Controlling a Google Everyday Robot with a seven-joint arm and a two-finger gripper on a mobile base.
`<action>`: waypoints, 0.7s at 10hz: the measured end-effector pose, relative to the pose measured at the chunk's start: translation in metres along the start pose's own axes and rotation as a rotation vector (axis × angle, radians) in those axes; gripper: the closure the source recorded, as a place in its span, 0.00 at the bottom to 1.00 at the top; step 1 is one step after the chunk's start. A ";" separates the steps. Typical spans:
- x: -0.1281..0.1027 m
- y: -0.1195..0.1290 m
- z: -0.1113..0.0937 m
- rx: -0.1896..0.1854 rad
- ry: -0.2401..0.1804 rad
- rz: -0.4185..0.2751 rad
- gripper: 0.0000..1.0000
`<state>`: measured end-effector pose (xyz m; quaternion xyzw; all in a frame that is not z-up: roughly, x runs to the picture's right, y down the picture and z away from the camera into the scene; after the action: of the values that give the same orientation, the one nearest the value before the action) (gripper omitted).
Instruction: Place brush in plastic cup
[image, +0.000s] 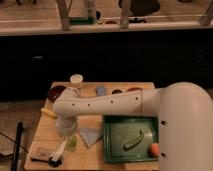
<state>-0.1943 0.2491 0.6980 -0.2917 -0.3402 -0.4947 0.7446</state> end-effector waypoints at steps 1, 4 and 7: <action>0.001 0.000 -0.001 -0.003 0.000 -0.004 0.21; 0.006 -0.002 -0.005 -0.006 0.003 -0.017 0.20; 0.013 -0.005 -0.010 -0.009 0.007 -0.026 0.20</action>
<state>-0.1931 0.2322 0.7029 -0.2887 -0.3391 -0.5070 0.7379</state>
